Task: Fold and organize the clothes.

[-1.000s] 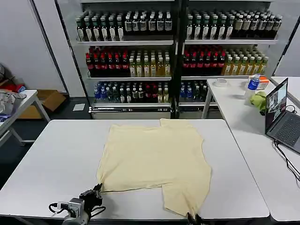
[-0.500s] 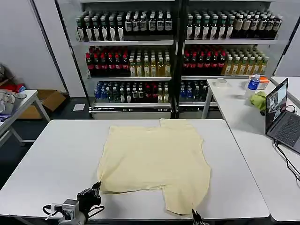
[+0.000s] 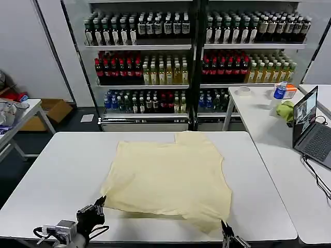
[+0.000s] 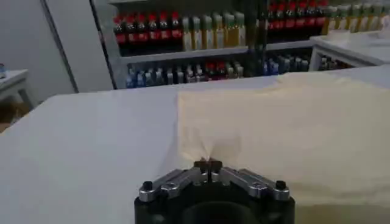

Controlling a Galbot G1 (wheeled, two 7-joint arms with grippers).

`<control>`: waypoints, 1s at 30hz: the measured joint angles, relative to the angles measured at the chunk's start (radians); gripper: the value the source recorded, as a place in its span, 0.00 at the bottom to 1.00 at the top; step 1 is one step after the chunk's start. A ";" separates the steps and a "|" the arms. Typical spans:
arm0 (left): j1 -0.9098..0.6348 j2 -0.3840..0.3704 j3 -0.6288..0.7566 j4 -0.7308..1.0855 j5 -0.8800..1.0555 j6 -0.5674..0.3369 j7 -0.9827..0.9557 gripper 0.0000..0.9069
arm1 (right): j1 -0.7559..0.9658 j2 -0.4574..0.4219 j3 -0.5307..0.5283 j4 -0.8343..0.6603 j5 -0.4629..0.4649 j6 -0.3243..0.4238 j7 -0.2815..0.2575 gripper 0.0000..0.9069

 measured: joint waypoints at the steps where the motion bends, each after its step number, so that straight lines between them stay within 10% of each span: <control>1: -0.005 0.003 0.001 0.004 -0.005 -0.001 0.000 0.03 | 0.015 -0.005 0.006 -0.005 0.010 -0.002 0.001 0.00; 30: -0.277 0.056 0.108 0.235 -0.086 -0.005 -0.017 0.03 | 0.548 -0.158 -0.049 -0.304 0.225 -0.079 0.021 0.00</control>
